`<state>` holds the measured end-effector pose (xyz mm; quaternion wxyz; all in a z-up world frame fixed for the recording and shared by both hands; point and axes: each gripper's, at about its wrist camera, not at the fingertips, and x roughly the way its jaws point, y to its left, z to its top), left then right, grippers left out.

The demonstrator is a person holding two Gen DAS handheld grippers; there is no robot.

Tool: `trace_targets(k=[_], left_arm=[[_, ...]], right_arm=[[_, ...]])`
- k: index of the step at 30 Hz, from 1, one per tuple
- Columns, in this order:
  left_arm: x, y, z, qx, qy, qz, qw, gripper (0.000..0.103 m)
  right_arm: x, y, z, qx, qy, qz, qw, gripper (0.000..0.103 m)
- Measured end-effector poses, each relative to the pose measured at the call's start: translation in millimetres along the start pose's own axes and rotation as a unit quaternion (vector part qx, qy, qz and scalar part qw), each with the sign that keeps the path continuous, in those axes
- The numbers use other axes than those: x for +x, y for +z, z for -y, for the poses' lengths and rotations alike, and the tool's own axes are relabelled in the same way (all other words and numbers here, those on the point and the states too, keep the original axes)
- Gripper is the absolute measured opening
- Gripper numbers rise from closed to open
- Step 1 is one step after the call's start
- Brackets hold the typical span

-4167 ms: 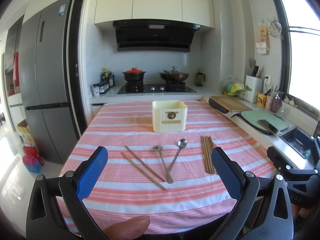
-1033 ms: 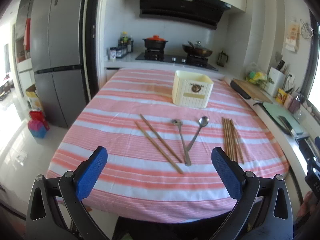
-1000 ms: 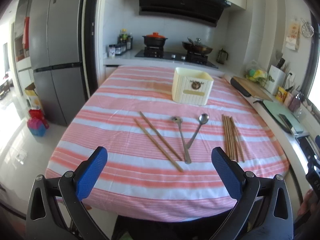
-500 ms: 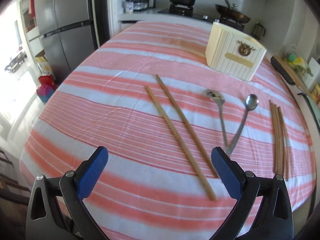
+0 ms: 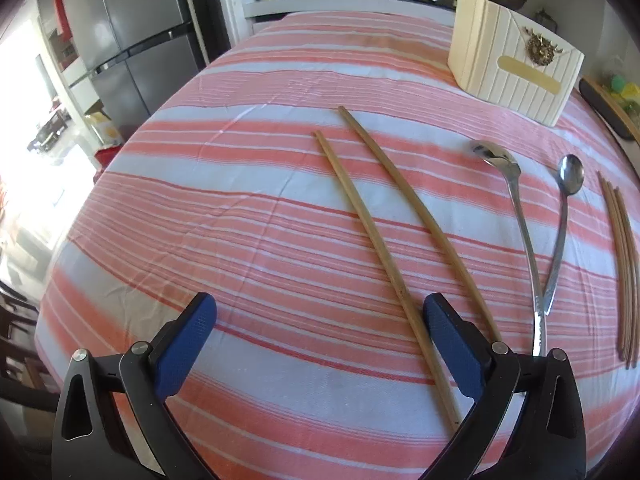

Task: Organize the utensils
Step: 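Lower the right tool toward a wooden chopstick while the left tool approaches a loose chopstick, then close the right tool on a single chopstick while the left tool grasps a loose chopstick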

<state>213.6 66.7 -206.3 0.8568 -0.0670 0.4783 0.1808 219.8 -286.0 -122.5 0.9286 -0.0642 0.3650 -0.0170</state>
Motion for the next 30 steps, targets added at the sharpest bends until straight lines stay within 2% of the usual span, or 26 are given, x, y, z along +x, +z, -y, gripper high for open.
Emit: trace_targets(k=[1, 3, 4, 6, 9, 13, 14, 15, 18, 20, 22, 30], left_arm=[[1, 0, -1, 0.004, 0.000, 0.000, 1.0000, 0.103], [1, 1, -6, 0.010, -0.004, 0.000, 0.9999, 0.103], [1, 2, -8, 0.013, -0.007, -0.001, 0.9999, 0.103], [3, 4, -10, 0.020, -0.014, -0.003, 0.9997, 0.103], [5, 6, -11, 0.038, -0.025, -0.003, 0.9990, 0.103], [8, 9, -13, 0.062, -0.043, -0.002, 0.9971, 0.103], [9, 9, -15, 0.066, -0.050, -0.003, 0.9966, 0.103], [10, 10, -17, 0.069, -0.057, -0.006, 0.9960, 0.103], [13, 11, -22, 0.070, -0.078, -0.016, 0.9944, 0.103], [13, 11, -23, 0.075, -0.084, -0.020, 0.9934, 0.103], [12, 10, -26, 0.079, -0.088, -0.025, 0.9927, 0.103], [14, 10, -27, 0.070, -0.083, -0.024, 0.9938, 0.103]], right_arm=[[9, 0, -1, 0.004, 0.013, -0.012, 1.000, 0.096], [24, 1, -6, 0.014, 0.041, -0.035, 0.998, 0.081], [32, 2, -9, 0.014, 0.050, -0.047, 0.998, 0.077], [46, 2, -17, 0.003, 0.059, -0.071, 0.996, 0.060], [63, 2, -26, -0.012, 0.083, -0.098, 0.992, 0.045], [71, 4, -33, -0.048, 0.061, -0.102, 0.992, 0.033], [72, 6, -31, -0.048, 0.041, -0.104, 0.993, 0.019], [73, 7, -27, -0.044, 0.028, -0.106, 0.993, 0.016], [72, 6, -14, -0.031, 0.008, -0.115, 0.993, 0.016], [68, 2, -8, -0.034, -0.033, -0.122, 0.991, 0.016], [64, -3, 1, -0.024, -0.049, -0.130, 0.990, 0.016], [61, -5, 6, -0.033, -0.028, -0.134, 0.990, 0.020]])
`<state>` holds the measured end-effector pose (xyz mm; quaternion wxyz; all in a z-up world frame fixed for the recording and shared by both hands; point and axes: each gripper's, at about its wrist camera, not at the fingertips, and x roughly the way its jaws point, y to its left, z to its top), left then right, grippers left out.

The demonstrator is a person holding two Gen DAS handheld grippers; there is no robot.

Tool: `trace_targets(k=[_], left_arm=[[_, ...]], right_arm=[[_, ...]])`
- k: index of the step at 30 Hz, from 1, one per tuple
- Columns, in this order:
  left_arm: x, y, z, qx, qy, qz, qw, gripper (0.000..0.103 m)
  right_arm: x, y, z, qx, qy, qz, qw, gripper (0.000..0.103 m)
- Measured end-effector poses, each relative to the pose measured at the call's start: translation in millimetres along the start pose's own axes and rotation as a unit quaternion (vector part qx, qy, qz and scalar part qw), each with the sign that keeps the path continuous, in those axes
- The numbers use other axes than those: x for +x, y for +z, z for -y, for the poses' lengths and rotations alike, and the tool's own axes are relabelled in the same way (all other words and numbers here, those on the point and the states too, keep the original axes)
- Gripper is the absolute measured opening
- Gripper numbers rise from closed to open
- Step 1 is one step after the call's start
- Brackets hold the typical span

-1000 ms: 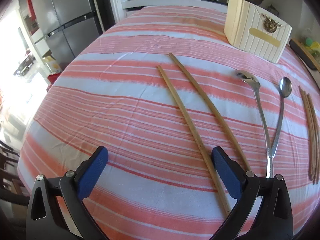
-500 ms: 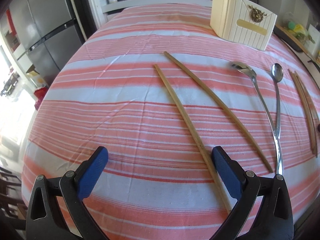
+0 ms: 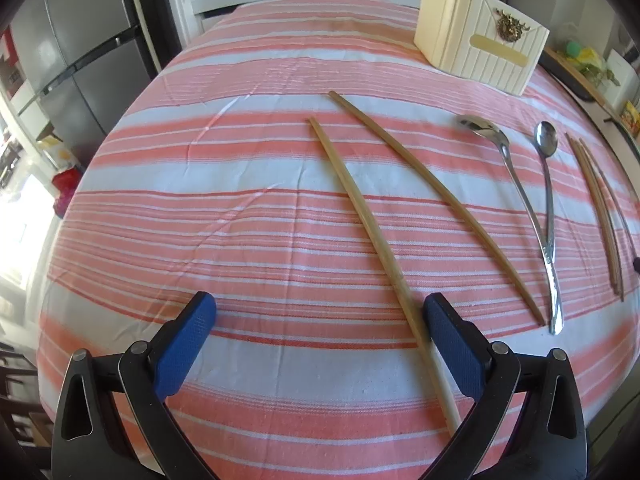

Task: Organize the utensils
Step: 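Close the right tool on a single chopstick while the left tool grasps a loose chopstick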

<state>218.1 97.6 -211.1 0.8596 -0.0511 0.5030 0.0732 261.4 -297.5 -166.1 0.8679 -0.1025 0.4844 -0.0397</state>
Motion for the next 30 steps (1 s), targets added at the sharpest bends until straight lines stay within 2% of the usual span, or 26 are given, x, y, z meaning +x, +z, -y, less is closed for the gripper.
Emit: trace_targets(k=[4, 7, 14, 16, 17, 18, 19, 23, 28, 30], left_arm=[[0, -2, -1, 0.000, 0.000, 0.002, 1.0000, 0.103], [0, -2, -1, 0.000, 0.000, 0.002, 1.0000, 0.103], [0, 1, -3, 0.009, -0.005, 0.003, 0.9999, 0.103], [1, 3, -4, 0.012, -0.008, 0.001, 0.9999, 0.103], [2, 6, -4, 0.014, -0.008, 0.000, 0.9999, 0.103], [3, 7, -4, 0.017, -0.008, -0.001, 0.9998, 0.103], [3, 8, -4, 0.020, -0.010, -0.003, 0.9998, 0.103], [6, 13, -8, 0.029, -0.012, -0.009, 0.9995, 0.103], [10, 21, -17, 0.037, -0.018, -0.023, 0.9989, 0.103], [13, 27, -22, 0.036, -0.022, -0.030, 0.9987, 0.103]], right_arm=[[3, 8, -1, -0.019, 0.013, -0.001, 1.000, 0.024], [7, 16, -1, -0.030, 0.032, -0.001, 0.999, 0.032], [30, 46, 0, -0.042, 0.080, 0.011, 0.996, 0.031], [38, 57, 3, -0.025, 0.112, 0.011, 0.993, 0.027], [42, 62, 5, -0.016, 0.121, 0.011, 0.992, 0.015], [45, 66, 8, -0.003, 0.122, 0.011, 0.993, 0.009], [48, 69, 13, 0.017, 0.123, 0.010, 0.992, 0.007], [52, 64, 36, 0.096, 0.087, -0.004, 0.991, 0.007], [41, 52, 39, 0.084, 0.076, -0.025, 0.993, 0.008], [40, 50, 41, 0.077, 0.091, -0.037, 0.992, 0.019]])
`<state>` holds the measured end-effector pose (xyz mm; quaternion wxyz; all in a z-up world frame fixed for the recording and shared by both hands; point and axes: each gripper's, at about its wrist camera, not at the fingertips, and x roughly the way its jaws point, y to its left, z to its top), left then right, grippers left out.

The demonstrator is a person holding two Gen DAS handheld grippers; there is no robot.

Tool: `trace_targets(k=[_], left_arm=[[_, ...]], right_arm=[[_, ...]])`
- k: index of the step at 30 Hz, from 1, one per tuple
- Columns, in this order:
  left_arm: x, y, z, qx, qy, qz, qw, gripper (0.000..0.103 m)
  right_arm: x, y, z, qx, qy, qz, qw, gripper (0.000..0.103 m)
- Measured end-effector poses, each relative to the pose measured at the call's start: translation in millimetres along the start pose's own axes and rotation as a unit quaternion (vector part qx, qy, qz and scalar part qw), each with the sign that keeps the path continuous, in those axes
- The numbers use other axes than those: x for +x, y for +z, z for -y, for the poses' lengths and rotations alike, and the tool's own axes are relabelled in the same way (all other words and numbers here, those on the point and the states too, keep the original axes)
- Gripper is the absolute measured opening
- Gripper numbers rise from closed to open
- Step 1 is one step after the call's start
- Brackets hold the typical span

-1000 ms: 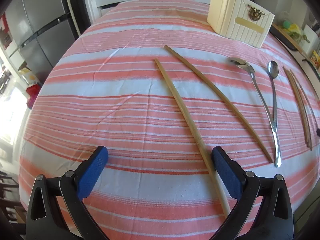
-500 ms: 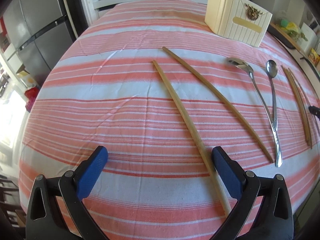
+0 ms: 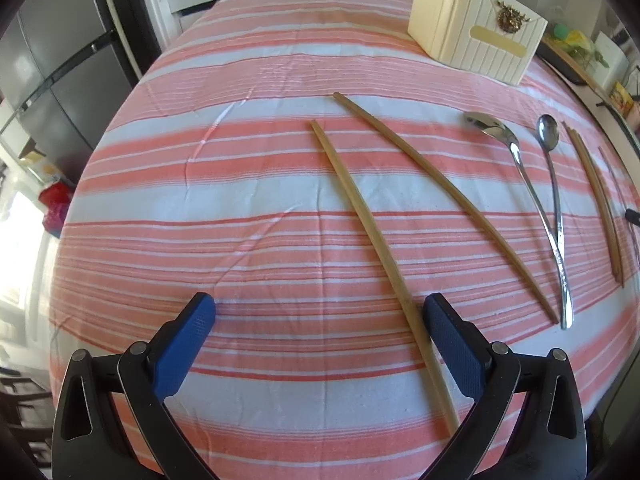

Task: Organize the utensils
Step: 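Close the right tool on a single chopstick while the left tool grasps a loose chopstick, then lift both chopsticks and lower them into the cream utensil holder with both tools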

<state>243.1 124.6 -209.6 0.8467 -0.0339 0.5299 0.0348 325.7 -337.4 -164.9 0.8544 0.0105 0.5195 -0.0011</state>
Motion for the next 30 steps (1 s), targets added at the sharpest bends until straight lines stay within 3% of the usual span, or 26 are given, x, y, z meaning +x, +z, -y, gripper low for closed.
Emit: trace_targets(k=[2, 6, 9, 15, 17, 18, 19, 20, 21, 26, 30], left_arm=[[3, 6, -4, -0.005, 0.001, -0.004, 1.0000, 0.102], [10, 22, -4, -0.010, 0.001, -0.014, 0.9999, 0.098], [14, 38, 0, -0.003, 0.003, -0.017, 0.9998, 0.086], [28, 75, 5, 0.001, -0.002, -0.030, 0.9996, 0.058], [30, 82, 5, 0.000, -0.003, -0.031, 0.9995, 0.043], [31, 85, 6, 0.000, -0.006, -0.031, 0.9995, 0.038], [32, 86, 8, 0.002, -0.006, -0.029, 0.9996, 0.026], [33, 88, 10, 0.005, -0.005, -0.026, 0.9996, 0.013], [34, 91, 12, 0.009, -0.005, -0.023, 0.9997, 0.009], [32, 99, 13, 0.005, -0.022, 0.000, 0.9997, 0.004], [-5, 106, 7, -0.007, -0.050, 0.048, 0.9975, 0.004]], right_arm=[[1, 1, 4, -0.006, 0.009, -0.013, 1.000, 0.028], [6, 10, 5, -0.022, 0.014, -0.039, 0.999, 0.029], [15, 26, 4, -0.035, 0.017, -0.059, 0.997, 0.029], [44, 76, -6, -0.062, 0.029, -0.073, 0.995, 0.031], [55, 94, -11, -0.073, 0.022, -0.074, 0.994, 0.030], [58, 101, -14, -0.081, 0.016, -0.074, 0.994, 0.028], [62, 108, -18, -0.089, 0.011, -0.074, 0.993, 0.026], [66, 115, -21, -0.092, 0.008, -0.072, 0.993, 0.014], [70, 121, -22, -0.091, 0.006, -0.071, 0.993, 0.008], [71, 143, -22, -0.062, 0.021, -0.035, 0.997, 0.007], [17, 146, -13, -0.031, 0.080, 0.031, 0.996, 0.007]])
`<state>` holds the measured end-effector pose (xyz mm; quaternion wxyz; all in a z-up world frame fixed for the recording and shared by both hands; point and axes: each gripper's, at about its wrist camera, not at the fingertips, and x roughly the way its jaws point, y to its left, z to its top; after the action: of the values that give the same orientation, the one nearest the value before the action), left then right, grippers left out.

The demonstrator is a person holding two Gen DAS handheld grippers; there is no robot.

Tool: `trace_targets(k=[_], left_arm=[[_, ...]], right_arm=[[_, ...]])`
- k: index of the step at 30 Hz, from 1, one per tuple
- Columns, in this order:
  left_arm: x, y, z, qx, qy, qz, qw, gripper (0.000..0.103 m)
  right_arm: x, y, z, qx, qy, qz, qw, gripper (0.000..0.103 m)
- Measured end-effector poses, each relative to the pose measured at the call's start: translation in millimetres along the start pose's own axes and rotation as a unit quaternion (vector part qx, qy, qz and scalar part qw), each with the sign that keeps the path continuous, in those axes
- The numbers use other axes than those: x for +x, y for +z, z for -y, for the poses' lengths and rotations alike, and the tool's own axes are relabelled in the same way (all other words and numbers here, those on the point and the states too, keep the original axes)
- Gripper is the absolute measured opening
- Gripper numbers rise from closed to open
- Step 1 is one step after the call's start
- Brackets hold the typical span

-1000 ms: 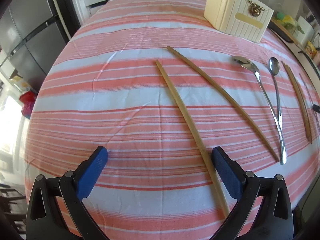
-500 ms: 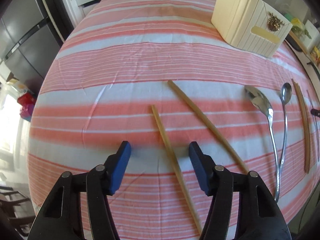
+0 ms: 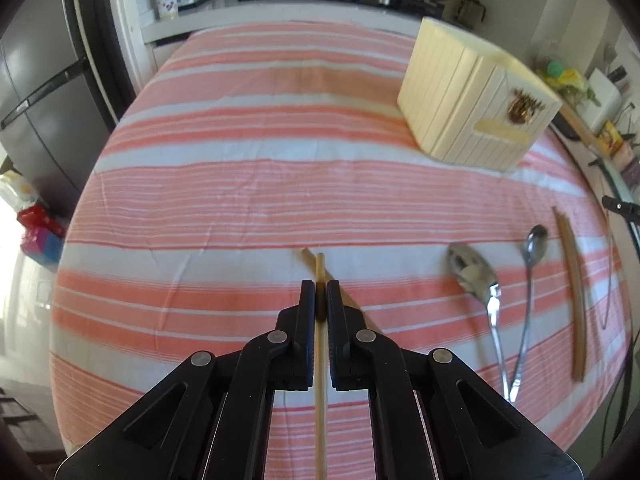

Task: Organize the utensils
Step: 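Lift both chopsticks and lower them into the cream utensil holder with both tools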

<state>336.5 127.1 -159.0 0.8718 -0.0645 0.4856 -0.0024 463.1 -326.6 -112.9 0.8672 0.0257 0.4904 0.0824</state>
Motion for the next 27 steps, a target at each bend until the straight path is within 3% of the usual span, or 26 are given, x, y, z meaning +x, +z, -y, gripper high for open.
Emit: trace_targets(k=[4, 10, 19, 22, 27], left_arm=[[-58, 12, 3, 0.000, -0.029, 0.064, 0.9975, 0.004], [-132, 26, 9, 0.003, -0.075, 0.144, 0.9868, 0.004], [-178, 62, 25, 0.002, -0.106, 0.218, 0.9701, 0.003], [-191, 85, 27, -0.003, -0.117, 0.239, 0.9639, 0.003], [-213, 136, 36, -0.012, -0.137, 0.293, 0.9461, 0.003]], right_arm=[[-68, -1, -17, -0.016, 0.034, 0.054, 0.998, 0.007], [-148, -13, -47, -0.047, 0.058, 0.116, 0.990, 0.007], [-193, -12, -83, -0.086, 0.048, 0.207, 0.973, 0.007], [-203, 3, -96, -0.090, 0.054, 0.236, 0.966, 0.007], [-217, 45, -117, -0.079, 0.076, 0.285, 0.952, 0.007]])
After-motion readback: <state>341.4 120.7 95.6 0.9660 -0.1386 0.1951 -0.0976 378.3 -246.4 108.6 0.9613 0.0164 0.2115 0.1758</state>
